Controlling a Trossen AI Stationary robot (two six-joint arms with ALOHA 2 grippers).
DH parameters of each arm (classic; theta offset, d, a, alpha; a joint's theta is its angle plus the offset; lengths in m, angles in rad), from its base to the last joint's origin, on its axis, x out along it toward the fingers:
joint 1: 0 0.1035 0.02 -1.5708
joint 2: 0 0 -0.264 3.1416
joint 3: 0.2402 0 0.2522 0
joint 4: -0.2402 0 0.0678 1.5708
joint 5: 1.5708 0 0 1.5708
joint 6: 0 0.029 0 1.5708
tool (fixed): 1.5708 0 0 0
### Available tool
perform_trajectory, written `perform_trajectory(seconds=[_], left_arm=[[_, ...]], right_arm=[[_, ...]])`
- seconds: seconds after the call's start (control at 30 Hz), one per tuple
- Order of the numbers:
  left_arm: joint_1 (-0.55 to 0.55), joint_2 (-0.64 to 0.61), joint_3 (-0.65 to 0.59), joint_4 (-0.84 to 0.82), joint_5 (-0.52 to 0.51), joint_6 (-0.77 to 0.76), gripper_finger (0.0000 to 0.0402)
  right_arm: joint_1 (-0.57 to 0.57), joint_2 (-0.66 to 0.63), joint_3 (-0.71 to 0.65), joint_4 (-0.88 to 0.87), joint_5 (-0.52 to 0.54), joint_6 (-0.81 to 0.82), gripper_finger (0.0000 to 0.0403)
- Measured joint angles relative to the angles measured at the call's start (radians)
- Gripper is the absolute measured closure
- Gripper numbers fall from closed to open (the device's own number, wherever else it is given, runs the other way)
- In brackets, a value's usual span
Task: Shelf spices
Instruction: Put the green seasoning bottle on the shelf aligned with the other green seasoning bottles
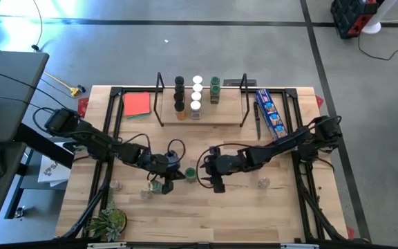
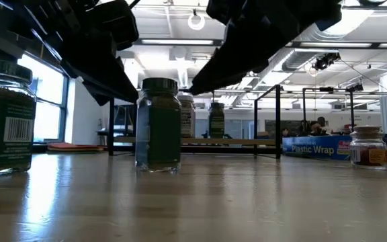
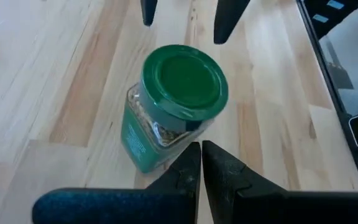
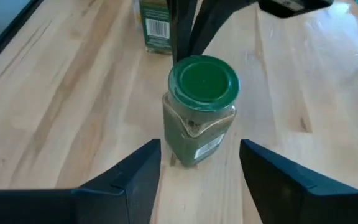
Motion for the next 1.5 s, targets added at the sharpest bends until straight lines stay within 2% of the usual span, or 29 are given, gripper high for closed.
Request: perform_trajectory(seconds=[0.13,0.27,0.47,0.63,0.8,1.0,1.27,1.5], left_arm=[[0.0,0.001,0.0,-0.082,0.044,-0.025,0.0387],[0.023,0.065,0.0,-0.134,-0.033,-0.054,0.0387],[0.045,0.18,0.0,0.086,0.002,-0.001,0.0387],[0.025,0.215,0.0,0.169,0.048,-0.003,0.0387],[0.005,0.213,0.001,0.173,-0.019,-0.017,0.0387],[0.003,0.211,0.002,0.176,-0.082,-0.02,0.0387],[0.047,0.211,0.002,0.181,-0.194,0.037,0.0387],[0.09,0.211,0.002,0.193,-0.212,0.051,0.0387]], right_arm=[[0.005,0.009,0.0,-0.042,-0.016,0.0,0.0187],[0.005,0.054,0.001,0.015,-0.013,-0.009,0.0187],[-0.011,0.147,0.0,0.109,-0.017,-0.005,0.0187],[-0.024,0.143,0.0,0.061,-0.01,0.025,0.0187],[-0.045,0.116,0.0,-0.042,0.084,0.046,0.0187],[-0.039,0.028,0.0,-0.147,0.085,0.057,0.0187],[-0.015,0.002,0.0,-0.01,0.087,-0.015,0.0187],[-0.044,0.004,0.0,0.003,0.086,-0.013,0.0187]])
